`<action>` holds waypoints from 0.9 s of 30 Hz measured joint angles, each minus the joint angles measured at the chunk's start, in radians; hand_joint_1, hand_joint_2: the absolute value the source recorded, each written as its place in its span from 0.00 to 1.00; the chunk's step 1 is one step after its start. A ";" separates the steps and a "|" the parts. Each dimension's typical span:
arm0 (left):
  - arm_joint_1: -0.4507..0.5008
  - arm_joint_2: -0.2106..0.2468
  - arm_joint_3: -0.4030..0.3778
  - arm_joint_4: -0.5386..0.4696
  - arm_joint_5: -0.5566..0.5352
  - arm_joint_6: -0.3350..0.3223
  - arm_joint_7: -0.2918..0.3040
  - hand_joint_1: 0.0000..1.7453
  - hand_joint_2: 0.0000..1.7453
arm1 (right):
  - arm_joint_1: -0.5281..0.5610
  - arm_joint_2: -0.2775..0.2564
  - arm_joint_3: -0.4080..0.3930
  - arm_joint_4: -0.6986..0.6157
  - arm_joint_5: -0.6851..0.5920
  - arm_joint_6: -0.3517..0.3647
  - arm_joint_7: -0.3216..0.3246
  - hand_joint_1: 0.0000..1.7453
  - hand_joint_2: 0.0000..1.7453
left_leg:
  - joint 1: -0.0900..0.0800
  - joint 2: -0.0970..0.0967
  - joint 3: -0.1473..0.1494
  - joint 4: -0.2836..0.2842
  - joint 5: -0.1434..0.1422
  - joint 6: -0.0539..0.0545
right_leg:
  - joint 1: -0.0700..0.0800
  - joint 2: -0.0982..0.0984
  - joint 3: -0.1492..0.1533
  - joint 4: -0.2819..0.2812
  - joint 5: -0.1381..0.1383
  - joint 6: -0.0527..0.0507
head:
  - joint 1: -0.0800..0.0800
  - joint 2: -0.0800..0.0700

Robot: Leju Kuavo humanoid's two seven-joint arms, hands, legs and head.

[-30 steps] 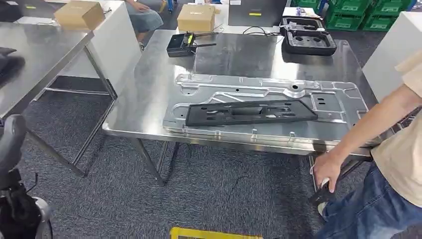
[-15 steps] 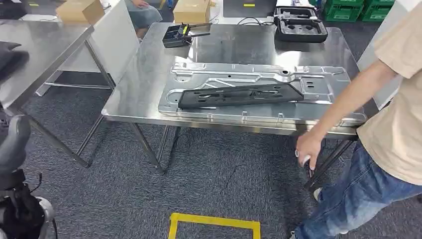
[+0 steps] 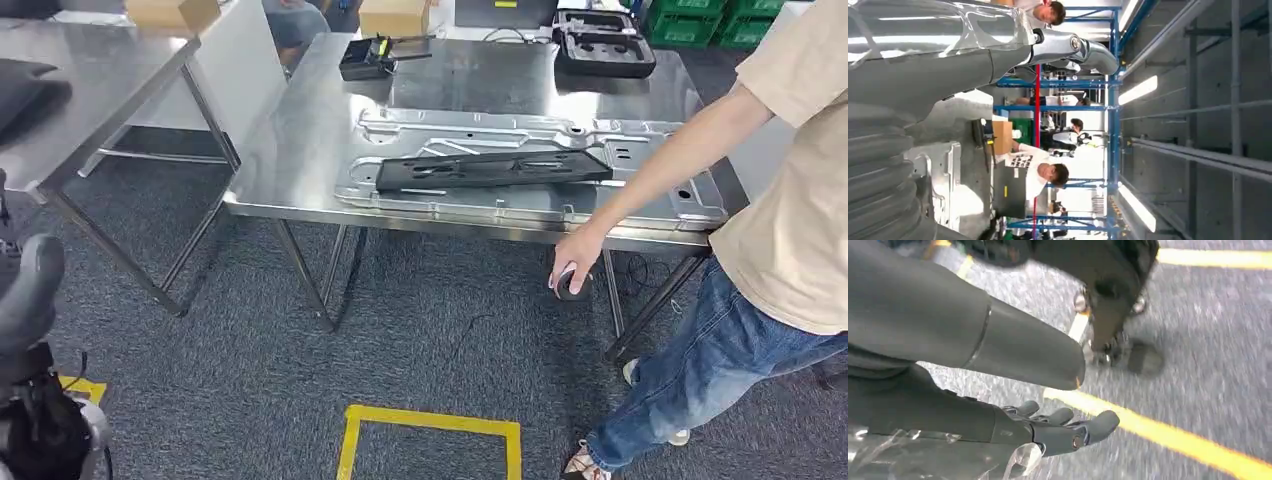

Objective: Take the parts from the cabinet and place them on the table.

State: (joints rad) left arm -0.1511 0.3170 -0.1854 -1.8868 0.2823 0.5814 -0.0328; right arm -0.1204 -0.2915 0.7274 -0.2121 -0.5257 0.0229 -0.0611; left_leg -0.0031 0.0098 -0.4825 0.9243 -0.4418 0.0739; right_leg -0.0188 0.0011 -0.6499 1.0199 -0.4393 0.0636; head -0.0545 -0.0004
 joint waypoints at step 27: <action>0.049 0.002 0.018 -0.003 -0.013 0.014 0.000 0.00 1.00 | 0.005 -0.069 -0.127 -0.001 -0.028 -0.003 -0.006 0.00 0.00 | 0.014 -0.010 0.024 -0.018 -0.009 -0.065 | -0.003 -0.011 0.098 -0.103 0.050 -0.017 | 0.002 0.000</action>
State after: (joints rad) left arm -0.1016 0.3185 -0.1671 -1.8898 0.2693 0.5959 -0.0332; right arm -0.1152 -0.3605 0.6004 -0.2129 -0.5535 0.0195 -0.0671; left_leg 0.0113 0.0000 -0.4584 0.9063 -0.4505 0.0091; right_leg -0.0214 -0.0095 -0.5522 0.9167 -0.3894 0.0465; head -0.0526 -0.0004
